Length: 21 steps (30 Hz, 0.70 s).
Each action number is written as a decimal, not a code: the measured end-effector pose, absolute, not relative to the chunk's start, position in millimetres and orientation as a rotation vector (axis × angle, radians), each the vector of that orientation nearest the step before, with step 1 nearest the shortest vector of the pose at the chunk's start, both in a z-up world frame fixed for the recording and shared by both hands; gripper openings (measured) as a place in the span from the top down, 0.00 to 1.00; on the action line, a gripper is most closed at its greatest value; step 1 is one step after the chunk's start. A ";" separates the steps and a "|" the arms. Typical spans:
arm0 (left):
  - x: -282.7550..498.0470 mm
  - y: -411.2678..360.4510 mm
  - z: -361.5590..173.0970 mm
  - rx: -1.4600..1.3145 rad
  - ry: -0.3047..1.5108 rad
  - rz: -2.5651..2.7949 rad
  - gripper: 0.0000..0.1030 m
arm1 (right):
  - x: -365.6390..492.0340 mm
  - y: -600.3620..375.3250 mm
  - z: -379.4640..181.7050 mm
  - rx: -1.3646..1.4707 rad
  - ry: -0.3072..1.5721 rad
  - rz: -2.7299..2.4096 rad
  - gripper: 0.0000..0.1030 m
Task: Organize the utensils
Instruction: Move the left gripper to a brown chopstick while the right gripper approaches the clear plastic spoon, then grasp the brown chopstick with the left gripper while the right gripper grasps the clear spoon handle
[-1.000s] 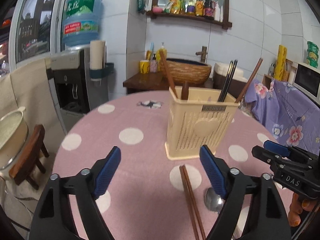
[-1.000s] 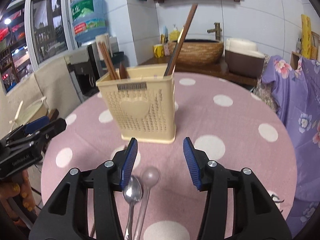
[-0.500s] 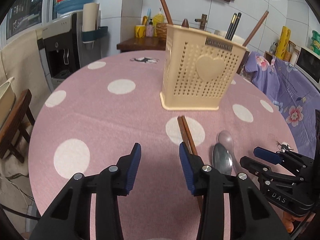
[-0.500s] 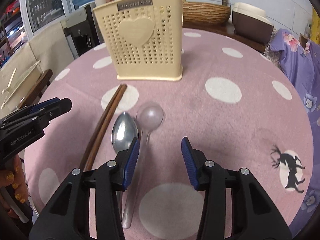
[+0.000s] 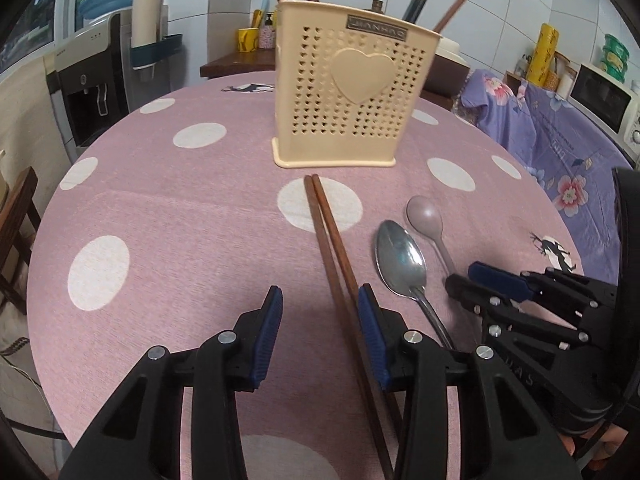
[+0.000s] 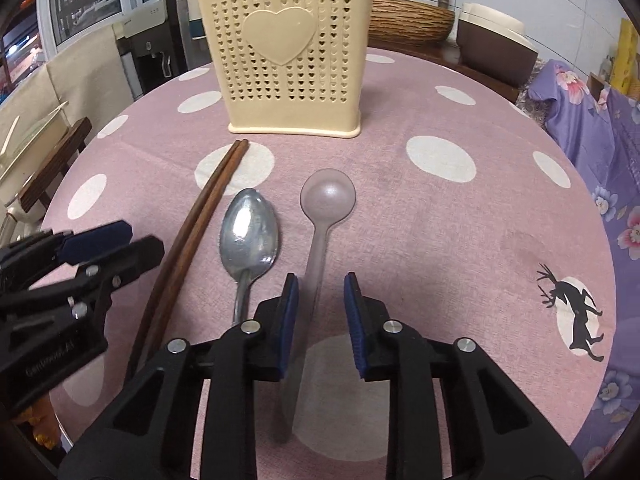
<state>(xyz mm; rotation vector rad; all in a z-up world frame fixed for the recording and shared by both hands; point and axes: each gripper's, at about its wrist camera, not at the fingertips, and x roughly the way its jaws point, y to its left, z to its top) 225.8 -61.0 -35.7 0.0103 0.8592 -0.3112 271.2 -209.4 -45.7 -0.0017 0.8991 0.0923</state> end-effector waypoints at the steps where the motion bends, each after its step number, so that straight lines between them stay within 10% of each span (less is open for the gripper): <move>1: 225.0 -62.4 -36.8 0.012 0.862 -0.312 0.61 | 271.5 -211.2 -45.4 -0.001 0.898 0.087 0.82; 21: 228.6 -74.6 -48.4 0.104 0.867 -0.241 0.69 | 271.3 -220.7 -45.5 0.006 0.885 0.038 0.83</move>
